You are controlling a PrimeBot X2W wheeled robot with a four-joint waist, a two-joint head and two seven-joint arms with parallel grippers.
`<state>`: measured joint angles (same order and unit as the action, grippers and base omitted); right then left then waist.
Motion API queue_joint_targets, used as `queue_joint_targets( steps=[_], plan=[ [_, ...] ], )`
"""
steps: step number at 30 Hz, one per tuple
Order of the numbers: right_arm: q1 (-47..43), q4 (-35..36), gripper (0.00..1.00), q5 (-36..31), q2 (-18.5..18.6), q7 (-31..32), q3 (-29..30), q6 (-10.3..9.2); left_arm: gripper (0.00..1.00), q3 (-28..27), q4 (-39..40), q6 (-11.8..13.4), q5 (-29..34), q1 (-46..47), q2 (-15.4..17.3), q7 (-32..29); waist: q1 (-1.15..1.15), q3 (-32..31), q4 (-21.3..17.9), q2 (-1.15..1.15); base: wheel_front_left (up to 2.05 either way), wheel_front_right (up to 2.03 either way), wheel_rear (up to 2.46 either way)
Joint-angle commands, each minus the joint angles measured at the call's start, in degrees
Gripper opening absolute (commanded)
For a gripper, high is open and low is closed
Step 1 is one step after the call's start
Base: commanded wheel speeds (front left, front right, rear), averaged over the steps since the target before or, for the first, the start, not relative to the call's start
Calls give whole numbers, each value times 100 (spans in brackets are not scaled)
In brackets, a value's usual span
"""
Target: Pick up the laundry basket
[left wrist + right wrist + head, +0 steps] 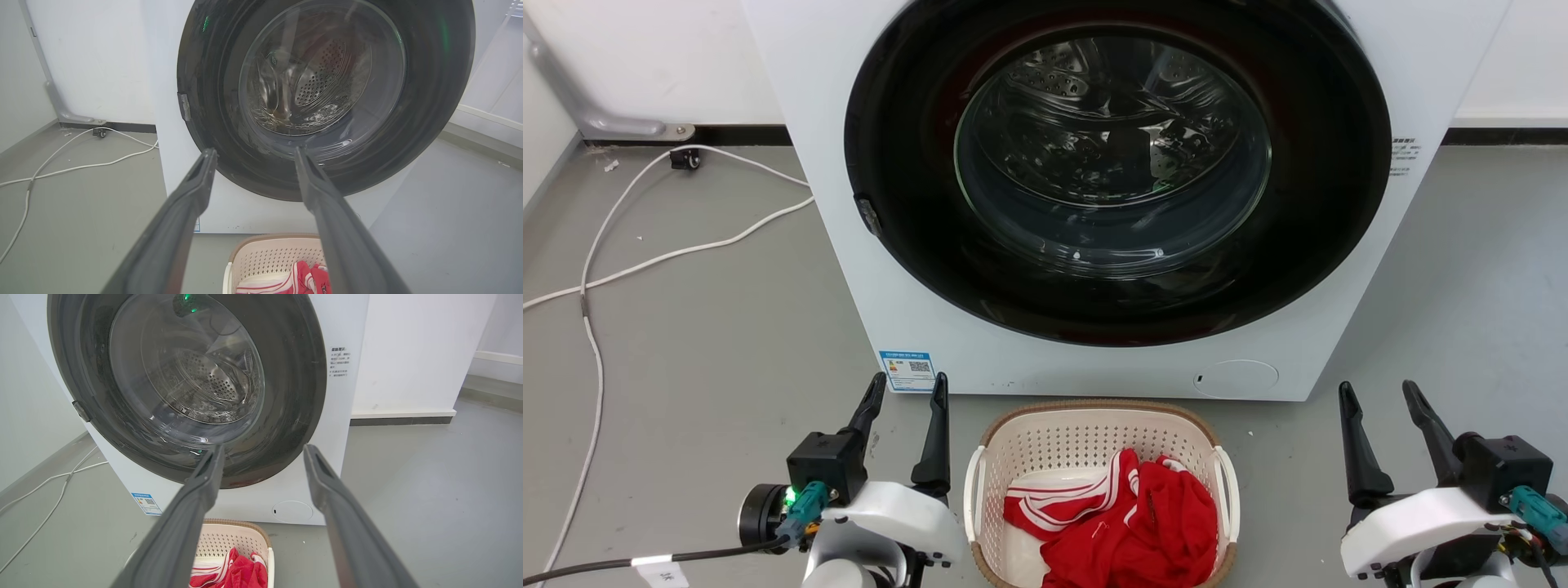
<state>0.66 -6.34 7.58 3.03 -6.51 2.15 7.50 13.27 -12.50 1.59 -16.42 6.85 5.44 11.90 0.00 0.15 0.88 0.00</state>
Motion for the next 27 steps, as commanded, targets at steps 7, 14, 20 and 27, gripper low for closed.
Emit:
queue_joint_targets(
  steps=[7, 14, 20, 27],
  plan=[
    [-48, 23, 100, -171, -16, -66, -10, -2, 100, -21, -49, -49, 307, 52, -43, 119, 0, 1, 1, 0, 0, 0, 0],
    [-70, 0, 100, -252, -17, -142, -19, -2, 100, -71, -137, -100, 548, 43, -108, 199, 0, 0, 12, 0, 0, 0, 0],
    [-76, -44, 100, -205, -19, -202, -5, -2, 100, -123, -230, -145, 724, 30, -151, 254, 0, -7, 20, 0, 0, 0, 0],
    [-80, -72, 100, -385, -20, -260, -2, -2, 100, -159, -306, -213, 925, 20, -197, 325, 0, -3, 16, 0, 0, 0, 0]
  ],
)
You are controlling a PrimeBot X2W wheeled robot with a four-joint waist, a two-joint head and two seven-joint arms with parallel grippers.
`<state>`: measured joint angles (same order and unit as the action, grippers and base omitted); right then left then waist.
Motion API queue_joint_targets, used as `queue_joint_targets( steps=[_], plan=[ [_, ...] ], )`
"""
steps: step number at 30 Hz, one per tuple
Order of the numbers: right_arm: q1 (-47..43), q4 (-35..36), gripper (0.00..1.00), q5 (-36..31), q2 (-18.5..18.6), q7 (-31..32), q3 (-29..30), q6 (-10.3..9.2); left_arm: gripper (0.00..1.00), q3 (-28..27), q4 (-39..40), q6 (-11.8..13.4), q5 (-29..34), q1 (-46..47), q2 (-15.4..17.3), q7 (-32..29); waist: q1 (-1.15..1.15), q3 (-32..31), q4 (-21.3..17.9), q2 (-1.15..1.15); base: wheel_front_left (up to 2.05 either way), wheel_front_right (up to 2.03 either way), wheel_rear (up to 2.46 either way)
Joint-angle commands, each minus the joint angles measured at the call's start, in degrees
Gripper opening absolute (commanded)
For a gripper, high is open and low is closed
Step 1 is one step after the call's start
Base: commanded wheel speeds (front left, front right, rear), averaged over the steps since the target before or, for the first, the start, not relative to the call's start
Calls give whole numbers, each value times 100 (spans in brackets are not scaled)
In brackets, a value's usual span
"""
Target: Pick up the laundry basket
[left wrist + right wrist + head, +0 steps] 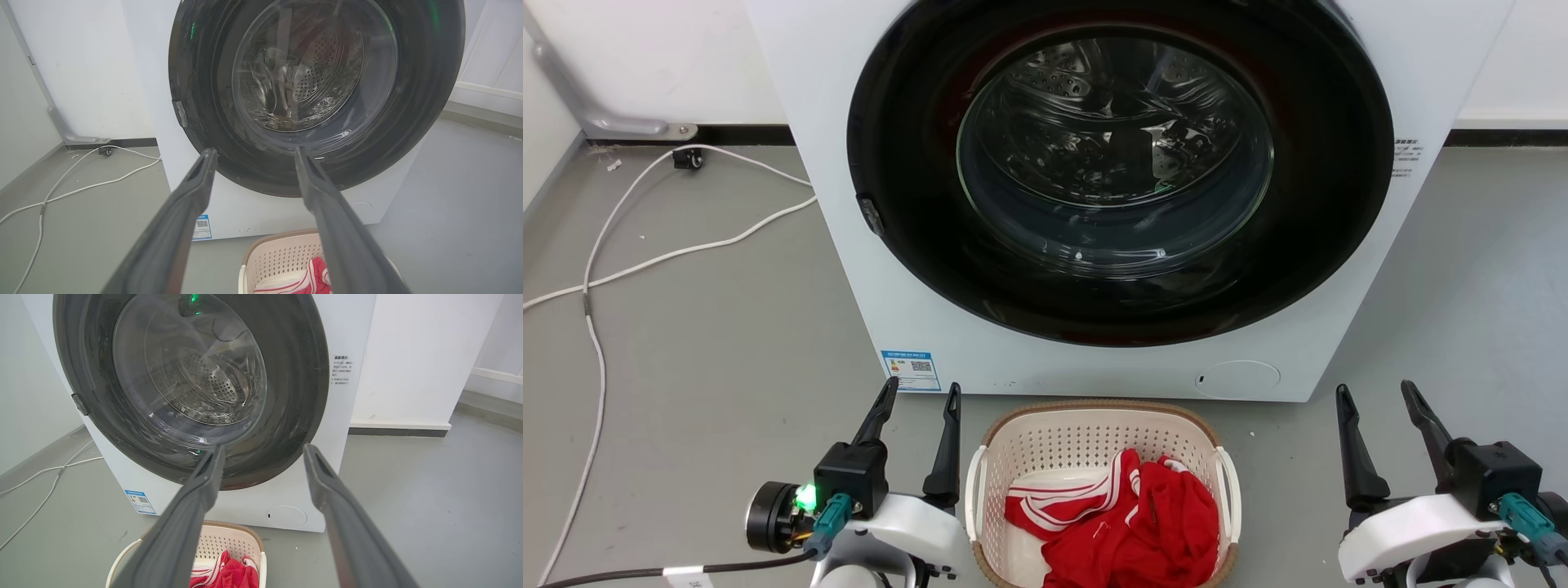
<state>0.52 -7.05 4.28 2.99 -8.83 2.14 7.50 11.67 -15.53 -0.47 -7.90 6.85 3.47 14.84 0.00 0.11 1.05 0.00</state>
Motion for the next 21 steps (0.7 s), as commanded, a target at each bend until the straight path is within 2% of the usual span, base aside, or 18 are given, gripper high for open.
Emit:
queue_joint_targets(
  steps=[1, 21],
  plan=[
    [-65, -7, 100, -104, -17, -35, 1, -2, 100, -14, -8, -23, 60, 22, -7, 46, 0, 5, -1, 0, 0, 0, 0],
    [-8, -110, 100, -42, -17, -87, 34, -2, 100, -104, -111, -96, 67, 90, -54, 38, 0, 35, 0, 0, 0, 0, 0]
  ],
)
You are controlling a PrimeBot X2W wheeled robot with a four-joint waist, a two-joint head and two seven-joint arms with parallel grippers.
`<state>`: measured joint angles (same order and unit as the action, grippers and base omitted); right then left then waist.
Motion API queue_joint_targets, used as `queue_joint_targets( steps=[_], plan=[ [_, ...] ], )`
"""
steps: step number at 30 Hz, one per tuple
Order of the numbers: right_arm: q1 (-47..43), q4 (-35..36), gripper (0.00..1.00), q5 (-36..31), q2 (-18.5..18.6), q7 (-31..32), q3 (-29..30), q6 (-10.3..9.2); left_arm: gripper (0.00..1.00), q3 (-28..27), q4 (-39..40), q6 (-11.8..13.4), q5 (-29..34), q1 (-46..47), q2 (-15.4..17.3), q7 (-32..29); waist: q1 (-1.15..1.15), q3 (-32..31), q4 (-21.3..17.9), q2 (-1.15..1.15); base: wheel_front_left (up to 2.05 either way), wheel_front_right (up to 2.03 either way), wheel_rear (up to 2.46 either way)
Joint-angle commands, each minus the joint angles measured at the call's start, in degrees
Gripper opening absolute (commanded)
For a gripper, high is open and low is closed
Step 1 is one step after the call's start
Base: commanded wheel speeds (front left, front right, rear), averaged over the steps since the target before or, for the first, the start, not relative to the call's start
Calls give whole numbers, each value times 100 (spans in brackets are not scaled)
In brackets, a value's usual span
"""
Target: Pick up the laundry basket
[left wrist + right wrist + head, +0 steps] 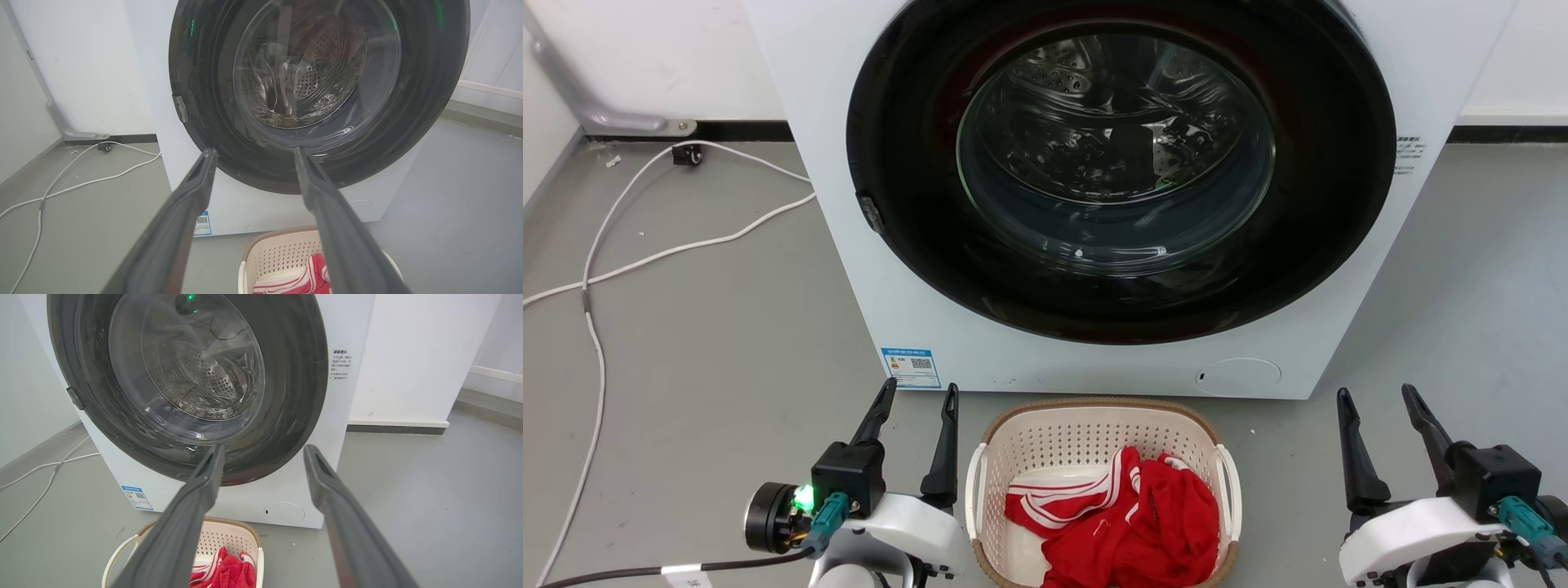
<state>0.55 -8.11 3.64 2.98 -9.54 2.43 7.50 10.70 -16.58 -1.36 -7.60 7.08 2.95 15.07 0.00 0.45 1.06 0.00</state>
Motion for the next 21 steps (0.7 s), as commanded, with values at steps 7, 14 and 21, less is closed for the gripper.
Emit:
queue_joint_targets(
  steps=[7, 14, 21],
  plan=[
    [144, -7, 100, 33, -16, 16, 121, -3, 100, 9, -93, -22, 43, 313, -6, 15, 0, 258, -11, 0, 0, 0, 0],
    [715, -299, 100, 5, -15, 98, 335, -2, 100, 75, -762, -149, 44, 1186, -5, 14, 0, 1065, -111, 0, 0, 0, 0],
    [1470, -1136, 100, 40, 67, 143, 298, -3, 100, 60, -2018, -315, -83, 2115, 9, 6, 0, 1962, -197, 0, 0, 0, 0]
  ],
)
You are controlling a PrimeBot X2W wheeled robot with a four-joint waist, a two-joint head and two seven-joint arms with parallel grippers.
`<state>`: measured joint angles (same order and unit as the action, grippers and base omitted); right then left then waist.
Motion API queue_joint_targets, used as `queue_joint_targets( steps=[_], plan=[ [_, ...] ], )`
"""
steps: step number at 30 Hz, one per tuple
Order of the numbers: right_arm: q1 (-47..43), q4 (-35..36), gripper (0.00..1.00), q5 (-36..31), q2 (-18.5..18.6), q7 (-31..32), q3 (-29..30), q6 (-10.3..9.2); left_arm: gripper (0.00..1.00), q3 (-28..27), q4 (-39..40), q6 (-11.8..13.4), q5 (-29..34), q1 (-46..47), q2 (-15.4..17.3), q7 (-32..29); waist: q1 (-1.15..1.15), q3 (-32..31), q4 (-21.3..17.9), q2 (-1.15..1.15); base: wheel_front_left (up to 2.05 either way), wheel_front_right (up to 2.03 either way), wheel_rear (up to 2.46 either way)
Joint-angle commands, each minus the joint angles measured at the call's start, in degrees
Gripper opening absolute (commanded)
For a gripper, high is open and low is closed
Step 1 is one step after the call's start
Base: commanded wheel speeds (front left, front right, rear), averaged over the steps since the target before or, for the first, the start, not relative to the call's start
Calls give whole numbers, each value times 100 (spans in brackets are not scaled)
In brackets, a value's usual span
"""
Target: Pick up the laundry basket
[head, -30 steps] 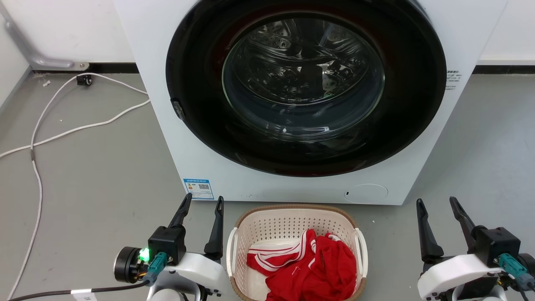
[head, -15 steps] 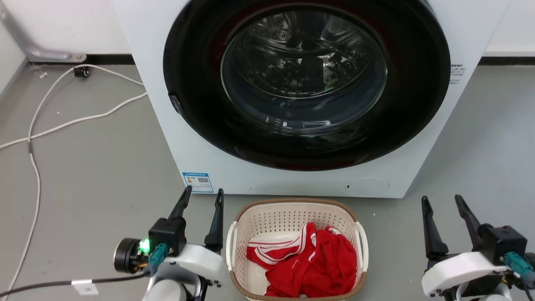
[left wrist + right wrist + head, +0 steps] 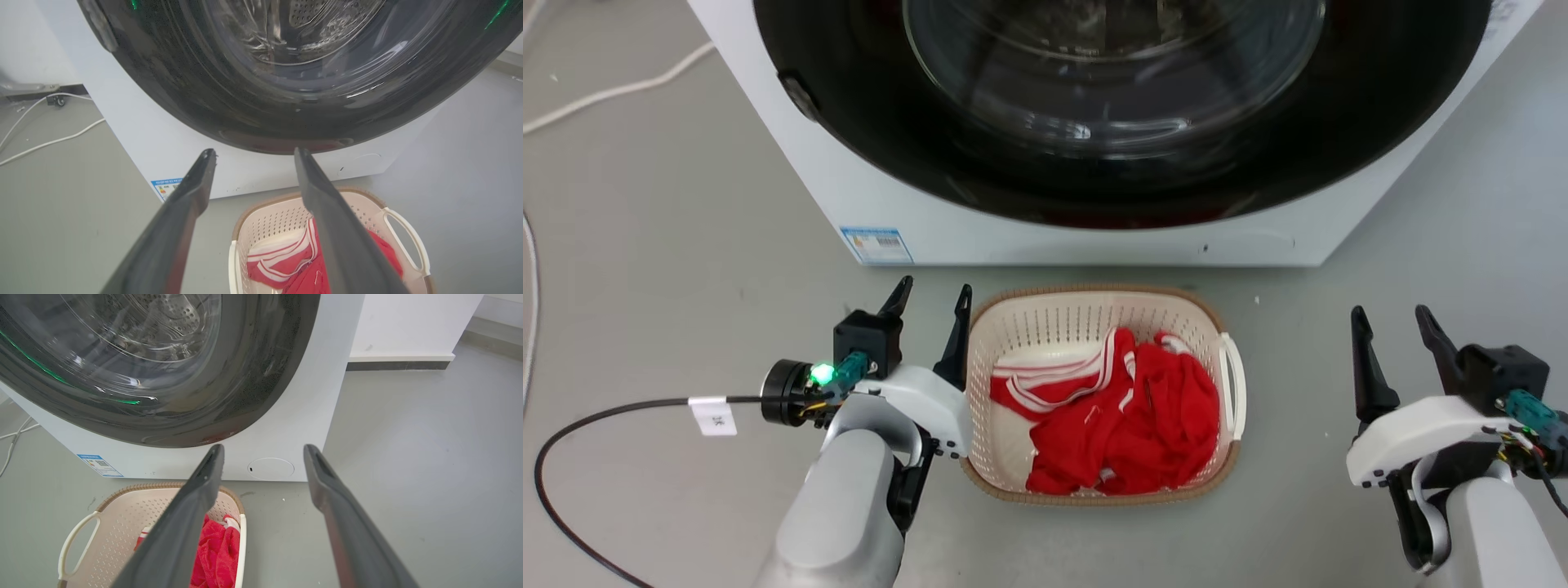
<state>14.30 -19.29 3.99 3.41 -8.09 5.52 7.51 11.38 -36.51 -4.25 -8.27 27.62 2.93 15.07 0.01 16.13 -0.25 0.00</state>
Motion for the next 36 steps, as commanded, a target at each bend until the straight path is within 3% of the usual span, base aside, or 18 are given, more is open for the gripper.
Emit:
queue_joint_targets(
  steps=[1, 10, 20, 36],
  plan=[
    [200, -157, 100, 37, 37, -10, -47, -4, 100, -25, -215, -38, -53, 189, 22, 4, -1, 512, -74, 0, 0, 0, 0],
    [1153, -1573, 100, 353, 156, 110, -612, -4, 100, -11, -1754, -231, -319, 1135, 151, -121, -1, 1538, -155, 0, 0, 0, 0],
    [2249, -2935, 100, 872, 158, 175, -1405, -4, 100, 198, -2765, -319, -610, 1929, 294, -545, -1, 2361, -255, 0, 0, 0, 0],
    [3986, -4390, 100, 1822, 35, 536, -2643, -4, 100, 1089, -3063, -324, -1779, 2995, 779, -1950, -1, 3236, -507, 0, 0, 0, 0]
  ],
)
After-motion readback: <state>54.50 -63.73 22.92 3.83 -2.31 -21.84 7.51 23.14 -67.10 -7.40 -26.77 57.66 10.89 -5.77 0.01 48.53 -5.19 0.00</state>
